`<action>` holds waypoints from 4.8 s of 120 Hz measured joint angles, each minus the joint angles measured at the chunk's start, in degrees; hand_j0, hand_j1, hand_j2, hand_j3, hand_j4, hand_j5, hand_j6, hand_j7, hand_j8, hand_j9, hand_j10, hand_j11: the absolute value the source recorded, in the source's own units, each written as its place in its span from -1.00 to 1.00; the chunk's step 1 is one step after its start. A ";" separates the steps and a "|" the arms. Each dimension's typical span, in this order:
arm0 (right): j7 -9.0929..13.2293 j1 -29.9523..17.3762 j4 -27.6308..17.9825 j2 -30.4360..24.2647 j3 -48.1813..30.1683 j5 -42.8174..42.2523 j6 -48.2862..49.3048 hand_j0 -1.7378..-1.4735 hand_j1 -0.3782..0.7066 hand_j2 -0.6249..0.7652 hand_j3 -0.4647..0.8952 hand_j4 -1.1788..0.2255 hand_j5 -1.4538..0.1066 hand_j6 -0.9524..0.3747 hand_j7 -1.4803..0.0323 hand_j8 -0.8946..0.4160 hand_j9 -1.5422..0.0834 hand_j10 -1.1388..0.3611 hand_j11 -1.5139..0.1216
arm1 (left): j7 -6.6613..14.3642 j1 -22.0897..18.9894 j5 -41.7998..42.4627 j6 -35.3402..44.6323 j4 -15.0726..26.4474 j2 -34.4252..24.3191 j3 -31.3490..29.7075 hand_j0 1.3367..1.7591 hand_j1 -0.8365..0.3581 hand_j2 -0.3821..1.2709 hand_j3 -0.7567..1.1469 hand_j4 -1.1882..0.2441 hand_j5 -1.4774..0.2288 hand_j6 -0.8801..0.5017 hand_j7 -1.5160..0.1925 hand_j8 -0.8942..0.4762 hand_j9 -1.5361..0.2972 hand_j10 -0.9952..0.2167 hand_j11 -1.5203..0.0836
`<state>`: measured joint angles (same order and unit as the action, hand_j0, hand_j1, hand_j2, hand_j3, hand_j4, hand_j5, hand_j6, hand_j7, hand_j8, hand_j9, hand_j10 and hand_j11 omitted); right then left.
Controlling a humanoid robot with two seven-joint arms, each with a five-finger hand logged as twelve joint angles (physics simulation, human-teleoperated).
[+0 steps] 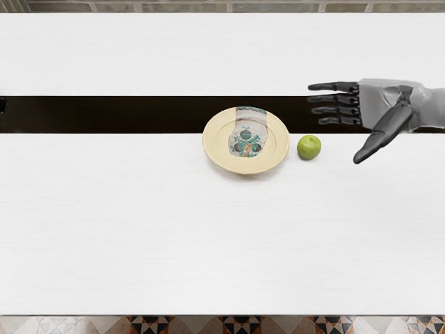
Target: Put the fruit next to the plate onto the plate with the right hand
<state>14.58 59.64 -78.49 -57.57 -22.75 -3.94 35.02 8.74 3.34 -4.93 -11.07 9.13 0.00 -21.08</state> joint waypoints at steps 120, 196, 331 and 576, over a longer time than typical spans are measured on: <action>19.71 -1.24 1.63 25.01 5.58 -56.52 -43.79 -0.40 -0.61 -0.14 -0.32 0.46 0.61 0.20 0.70 0.13 0.65 0.31 0.61 | 0.00 0.00 0.00 0.00 0.00 0.00 -0.01 0.52 0.52 -0.48 -0.21 0.33 0.38 -0.06 0.42 -0.04 0.34 0.26 0.52; 19.53 -3.50 5.90 30.38 6.36 -57.94 -49.65 -0.40 -0.21 -0.19 -0.32 0.20 0.30 -0.08 0.38 -0.15 0.36 0.07 0.32 | -0.01 0.00 0.00 0.00 -0.01 0.00 -0.01 0.52 0.52 -0.48 -0.21 0.33 0.38 -0.06 0.42 -0.04 0.34 0.26 0.52; 17.85 -5.67 9.41 32.60 5.97 -55.81 -49.96 -0.38 0.13 -0.13 -0.32 -0.08 -0.03 -0.20 0.04 -0.21 0.04 -0.19 0.00 | -0.02 0.00 0.00 0.00 0.00 0.00 0.00 0.52 0.52 -0.48 -0.21 0.33 0.38 -0.06 0.42 -0.04 0.34 0.26 0.52; 18.27 -0.02 1.67 37.87 2.33 -46.89 -49.29 -0.40 -0.44 -0.03 -0.32 0.32 0.44 0.09 0.53 0.04 0.49 0.18 0.45 | -0.01 0.00 0.01 0.00 -0.02 0.00 -0.01 0.52 0.52 -0.48 -0.20 0.33 0.38 -0.06 0.42 -0.04 0.34 0.26 0.52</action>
<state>32.85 59.61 -76.82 -19.70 -20.42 -50.83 -14.27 8.73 3.34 -4.92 -11.07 9.11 0.00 -21.09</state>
